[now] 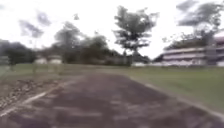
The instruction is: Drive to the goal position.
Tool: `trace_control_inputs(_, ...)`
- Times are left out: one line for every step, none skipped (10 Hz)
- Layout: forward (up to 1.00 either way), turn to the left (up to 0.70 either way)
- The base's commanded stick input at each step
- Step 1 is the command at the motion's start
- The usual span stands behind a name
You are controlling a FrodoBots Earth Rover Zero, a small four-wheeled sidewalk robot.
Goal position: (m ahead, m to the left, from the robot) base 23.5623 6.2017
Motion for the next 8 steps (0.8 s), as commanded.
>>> trace_control_inputs(0.70,0.00)
trace_control_inputs(0.70,0.00)
trace_control_inputs(0.70,0.00)
trace_control_inputs(0.70,0.00)
trace_control_inputs(0.70,0.00)
trace_control_inputs(0.70,0.00)
trace_control_inputs(0.70,0.00)
trace_control_inputs(0.70,0.00)
